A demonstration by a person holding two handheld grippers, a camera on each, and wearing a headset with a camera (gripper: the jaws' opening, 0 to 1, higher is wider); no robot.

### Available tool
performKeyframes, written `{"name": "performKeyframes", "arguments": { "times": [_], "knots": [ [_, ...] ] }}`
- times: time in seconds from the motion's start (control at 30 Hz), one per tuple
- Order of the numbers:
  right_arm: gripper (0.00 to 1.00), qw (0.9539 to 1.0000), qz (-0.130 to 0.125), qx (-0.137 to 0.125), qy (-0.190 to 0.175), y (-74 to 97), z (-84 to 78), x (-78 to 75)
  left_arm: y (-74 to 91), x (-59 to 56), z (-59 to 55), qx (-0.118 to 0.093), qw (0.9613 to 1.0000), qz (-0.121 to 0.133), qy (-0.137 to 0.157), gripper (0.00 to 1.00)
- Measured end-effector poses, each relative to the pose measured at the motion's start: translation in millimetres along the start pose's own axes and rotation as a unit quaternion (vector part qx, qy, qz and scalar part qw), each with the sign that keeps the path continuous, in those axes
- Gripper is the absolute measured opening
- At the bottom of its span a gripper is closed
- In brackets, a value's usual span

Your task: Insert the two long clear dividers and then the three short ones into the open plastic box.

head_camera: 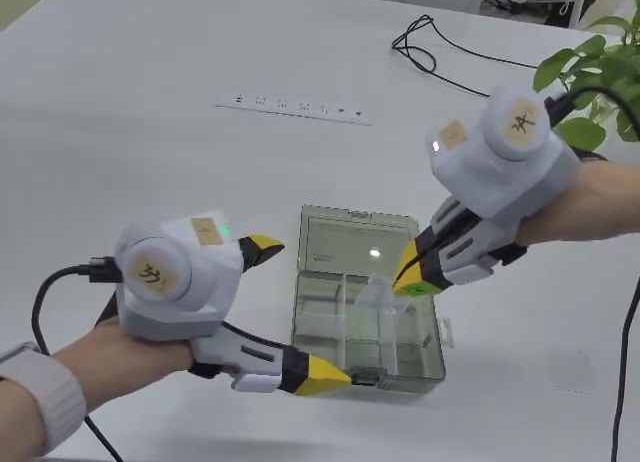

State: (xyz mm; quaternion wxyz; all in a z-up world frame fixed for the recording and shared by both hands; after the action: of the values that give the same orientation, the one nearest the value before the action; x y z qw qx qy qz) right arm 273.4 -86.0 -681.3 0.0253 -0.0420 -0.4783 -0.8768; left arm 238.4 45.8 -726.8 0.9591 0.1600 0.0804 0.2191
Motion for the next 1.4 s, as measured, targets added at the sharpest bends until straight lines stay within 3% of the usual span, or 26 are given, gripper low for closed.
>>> {"name": "performKeyframes", "arguments": {
  "times": [0.73, 1.03, 1.4],
  "knots": [
    [0.02, 0.9999, 0.007, 0.007, -0.009, -18.9, -8.9, -3.8, 8.4, -2.3, -7.5, 0.003, 0.9999, 0.008, 0.014, 0.97],
    [0.02, 0.9999, 0.009, 0.015, 0.0, -24.0, -9.8, -2.8, 8.9, -2.4, -8.4, 0.003, 0.9998, 0.008, 0.016, 0.95],
    [0.02, 0.9998, 0.004, 0.006, 0.019, -28.9, -9.2, 0.3, 8.7, -4.4, -10.3, 0.004, 0.9998, 0.005, 0.019, 0.94]
  ]
}}
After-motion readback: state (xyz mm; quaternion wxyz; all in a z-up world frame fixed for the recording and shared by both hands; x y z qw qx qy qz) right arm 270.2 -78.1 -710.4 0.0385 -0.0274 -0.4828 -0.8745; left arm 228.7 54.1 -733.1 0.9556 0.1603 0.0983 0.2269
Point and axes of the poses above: the centre of the closed fingertips' face, and the gripper's own axes: y roughly backward along the fingers, x roughly to its left, z roughly out of its top, the point moved 6 cm from there along y, roughly backward along the fingers, and after that the axes turned 5 degrees about -x, right-handed, at the moved point
